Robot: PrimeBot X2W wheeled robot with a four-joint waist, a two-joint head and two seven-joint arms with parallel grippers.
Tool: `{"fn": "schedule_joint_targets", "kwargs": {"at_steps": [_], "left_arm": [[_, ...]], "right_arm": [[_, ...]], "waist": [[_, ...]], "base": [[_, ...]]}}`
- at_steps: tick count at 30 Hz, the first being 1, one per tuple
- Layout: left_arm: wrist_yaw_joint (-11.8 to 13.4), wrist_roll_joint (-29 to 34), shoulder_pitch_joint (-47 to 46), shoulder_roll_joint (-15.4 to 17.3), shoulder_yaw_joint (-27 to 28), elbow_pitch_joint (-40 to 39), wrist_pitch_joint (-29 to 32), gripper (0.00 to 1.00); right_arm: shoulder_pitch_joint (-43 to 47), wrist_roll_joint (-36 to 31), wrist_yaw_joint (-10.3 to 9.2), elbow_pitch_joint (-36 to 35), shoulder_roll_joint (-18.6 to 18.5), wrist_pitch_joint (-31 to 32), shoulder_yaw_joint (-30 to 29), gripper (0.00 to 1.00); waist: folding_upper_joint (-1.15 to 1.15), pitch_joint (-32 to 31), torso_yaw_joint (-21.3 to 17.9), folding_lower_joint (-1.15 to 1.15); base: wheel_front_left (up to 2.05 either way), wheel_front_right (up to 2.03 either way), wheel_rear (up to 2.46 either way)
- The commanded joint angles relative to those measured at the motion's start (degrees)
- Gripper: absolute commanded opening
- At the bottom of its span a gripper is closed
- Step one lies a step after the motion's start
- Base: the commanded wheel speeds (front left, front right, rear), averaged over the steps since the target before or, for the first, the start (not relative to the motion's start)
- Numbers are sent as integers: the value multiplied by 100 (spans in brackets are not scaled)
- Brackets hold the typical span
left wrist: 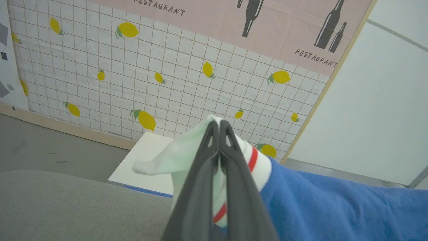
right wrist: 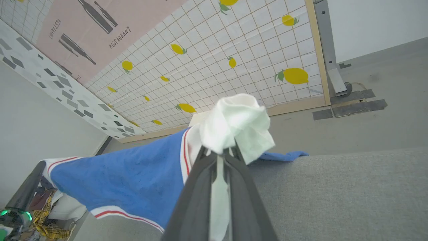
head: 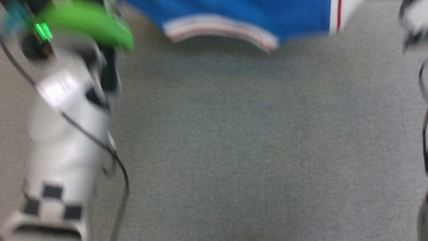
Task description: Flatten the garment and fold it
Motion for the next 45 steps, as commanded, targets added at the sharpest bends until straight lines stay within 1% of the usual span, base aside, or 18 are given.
{"fn": "schedule_joint_targets", "kwargs": {"at_steps": [1,5,8,10,13,17,22,24,27,30,32,34,38,41,45], "left_arm": [[-9,-135,450,-85,34,-134,-59,0],[56,-299,1785,-190,-42,-565,-122,0],[171,-467,2739,-219,-32,-916,-97,0],[280,-603,3355,-210,26,-1206,-57,0],[512,-759,4236,-143,78,-1701,126,0],[879,-815,5160,111,107,-2332,518,0],[1302,-803,5944,433,48,-3057,1082,0],[1491,-722,6189,599,-44,-3307,1359,0],[1743,-490,6328,811,-195,-3453,1638,0],[1919,-146,6285,993,-493,-3335,1912,0],[1953,6,6184,1029,-696,-3179,2074,0],[1910,58,6083,992,-857,-2960,2172,0],[1771,43,5901,835,-1017,-2504,2168,0],[1680,-15,5781,699,-1040,-2298,2082,0],[1574,-98,5695,571,-1030,-2115,1952,0]], "right_arm": [[441,108,-8,-184,-107,-81,71,0],[1835,379,-8,-706,-305,-219,162,0],[2811,505,-8,-1037,-324,-311,100,0],[3413,471,-8,-1246,-324,-372,15,0],[4253,432,-8,-1560,-204,-414,-208,0],[5173,308,-8,-2076,-16,-207,-530,0],[5959,-21,-8,-2752,139,260,-866,0],[6219,-262,-8,-3053,161,600,-937,0],[6386,-704,-8,-3396,107,1011,-925,0],[6362,-1202,-8,-3523,11,1465,-674,0],[6353,-1643,-8,-3483,-198,1795,-338,0],[6270,-2001,-8,-3374,-338,1980,43,0],[6060,-2380,-8,-2857,-398,2074,779,0],[5938,-2534,-8,-2295,-385,1994,1046,0],[5802,-2650,-8,-1691,-275,1754,1089,0]], "waist": [[0,-394,145,-1],[0,-857,211,-1],[0,-1198,215,-1],[0,-1416,190,-1],[0,-1715,175,-1],[0,-2002,157,-1],[0,-2200,133,-1],[0,-2230,117,-1],[0,-2227,98,-1],[0,-2182,58,-1],[0,-2135,48,-1],[0,-2071,40,-1],[0,-1910,50,-1],[0,-1792,92,-1],[0,-1727,125,-1]], "base": [[0,0,0],[0,0,0],[0,0,0],[0,0,0],[0,0,0],[0,0,0],[0,0,0],[0,0,0],[0,0,0],[0,0,0],[0,0,0],[0,0,0],[0,0,0],[0,0,0],[0,0,0]]}}
